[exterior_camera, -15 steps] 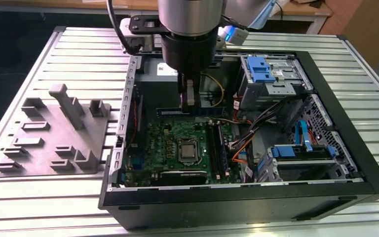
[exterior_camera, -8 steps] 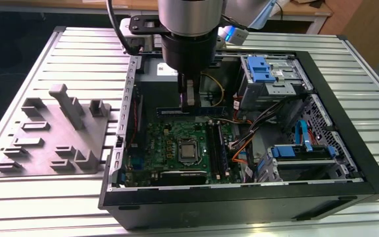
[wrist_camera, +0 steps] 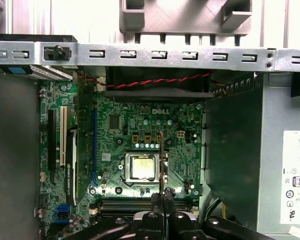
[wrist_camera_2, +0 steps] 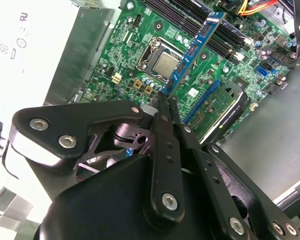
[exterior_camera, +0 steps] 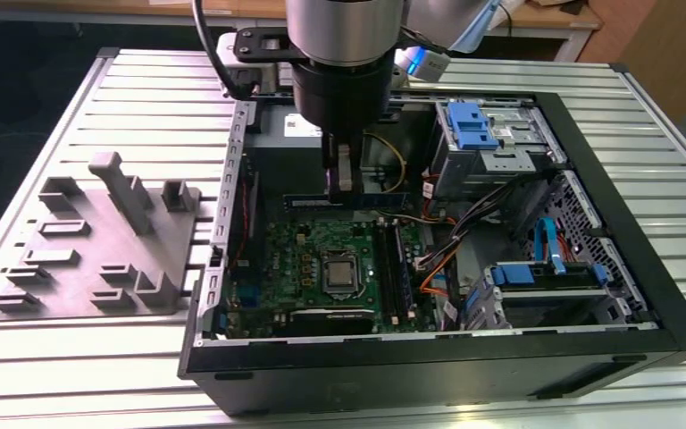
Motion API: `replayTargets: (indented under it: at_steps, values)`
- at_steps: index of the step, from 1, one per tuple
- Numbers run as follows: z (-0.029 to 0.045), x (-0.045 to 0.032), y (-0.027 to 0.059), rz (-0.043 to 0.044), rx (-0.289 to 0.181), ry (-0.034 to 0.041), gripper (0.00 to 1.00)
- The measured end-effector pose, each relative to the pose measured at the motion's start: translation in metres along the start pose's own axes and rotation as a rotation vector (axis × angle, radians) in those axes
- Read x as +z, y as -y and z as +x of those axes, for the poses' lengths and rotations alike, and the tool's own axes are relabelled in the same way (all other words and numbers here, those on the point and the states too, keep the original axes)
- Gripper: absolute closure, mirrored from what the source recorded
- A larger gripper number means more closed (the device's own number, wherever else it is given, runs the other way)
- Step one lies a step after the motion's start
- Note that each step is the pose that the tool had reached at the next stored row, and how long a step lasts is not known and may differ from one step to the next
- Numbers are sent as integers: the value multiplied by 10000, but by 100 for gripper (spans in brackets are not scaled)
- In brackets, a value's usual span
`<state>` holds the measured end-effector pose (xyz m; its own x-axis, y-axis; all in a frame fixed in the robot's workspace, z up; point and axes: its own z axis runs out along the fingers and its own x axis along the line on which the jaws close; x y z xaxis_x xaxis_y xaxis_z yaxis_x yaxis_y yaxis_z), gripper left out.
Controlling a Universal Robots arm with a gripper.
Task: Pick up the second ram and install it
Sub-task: 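Insert the second ram into the second slot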
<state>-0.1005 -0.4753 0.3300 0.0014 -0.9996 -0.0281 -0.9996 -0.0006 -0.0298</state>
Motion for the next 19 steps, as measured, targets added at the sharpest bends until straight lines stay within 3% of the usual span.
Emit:
replayTargets:
  at_steps: [10,19]
  values:
    - [0,7,0,39,1396,-42,88]
    - [1,13,0,85,2999,-89,88]
